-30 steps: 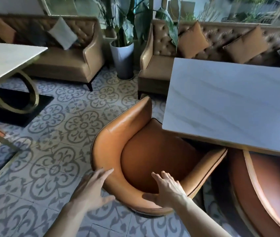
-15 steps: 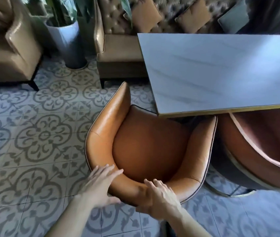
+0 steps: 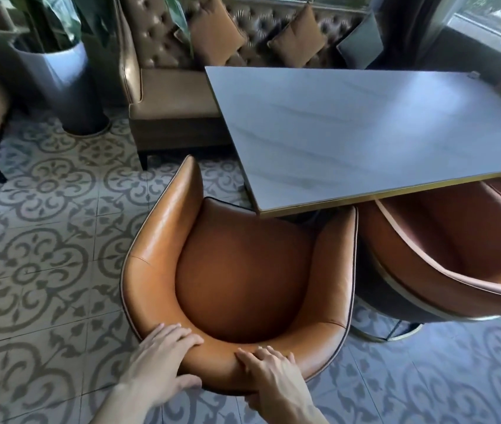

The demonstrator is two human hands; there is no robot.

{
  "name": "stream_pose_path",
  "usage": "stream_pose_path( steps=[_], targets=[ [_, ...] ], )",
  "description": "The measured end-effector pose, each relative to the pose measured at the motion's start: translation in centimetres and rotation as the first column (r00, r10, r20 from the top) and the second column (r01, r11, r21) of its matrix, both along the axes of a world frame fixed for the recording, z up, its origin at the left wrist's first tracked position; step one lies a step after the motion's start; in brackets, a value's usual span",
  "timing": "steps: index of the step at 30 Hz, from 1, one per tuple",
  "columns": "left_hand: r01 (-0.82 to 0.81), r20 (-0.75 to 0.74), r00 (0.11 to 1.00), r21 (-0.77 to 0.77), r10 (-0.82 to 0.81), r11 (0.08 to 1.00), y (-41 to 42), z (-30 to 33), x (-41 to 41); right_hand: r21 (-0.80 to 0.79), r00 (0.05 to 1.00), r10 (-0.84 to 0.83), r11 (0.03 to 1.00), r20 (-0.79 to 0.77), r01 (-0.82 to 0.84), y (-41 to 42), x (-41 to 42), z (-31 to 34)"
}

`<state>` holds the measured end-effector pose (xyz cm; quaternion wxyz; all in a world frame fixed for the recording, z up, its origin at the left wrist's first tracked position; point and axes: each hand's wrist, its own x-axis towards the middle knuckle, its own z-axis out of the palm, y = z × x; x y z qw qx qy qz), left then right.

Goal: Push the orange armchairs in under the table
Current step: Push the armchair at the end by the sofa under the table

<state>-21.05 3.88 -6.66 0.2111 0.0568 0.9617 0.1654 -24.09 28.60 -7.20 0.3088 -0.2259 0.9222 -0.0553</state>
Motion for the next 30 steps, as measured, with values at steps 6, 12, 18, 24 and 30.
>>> stream_pose_path(
  steps=[6,12,18,24,30],
  targets=[
    [-0.018,-0.011,1.0,-0.014,0.018,1.0,1.3,0.2,-0.3,-0.041,1.0,0.025,0.999,-0.009,-0.026,1.2,-0.6,0.1],
    [-0.087,-0.049,0.995,0.005,0.087,0.996,7.1,0.3,0.3,-0.066,0.999,0.038,0.997,-0.008,-0.039,6.6,-1.9,0.6],
    [-0.222,-0.02,0.975,0.057,0.223,0.973,18.5,1.6,1.3,-0.098,0.991,0.128,0.987,0.035,-0.124,17.2,-4.0,0.4],
    [-0.222,-0.057,0.973,0.009,0.222,0.975,20.7,1.5,2.6,-0.117,0.98,0.2,0.973,-0.009,-0.2,19.3,-3.4,-0.1],
    [-0.297,-0.048,0.953,0.035,0.298,0.954,26.6,2.2,3.4,-0.117,0.968,0.199,0.976,0.152,-0.182,24.3,-4.6,-0.7]
  ],
)
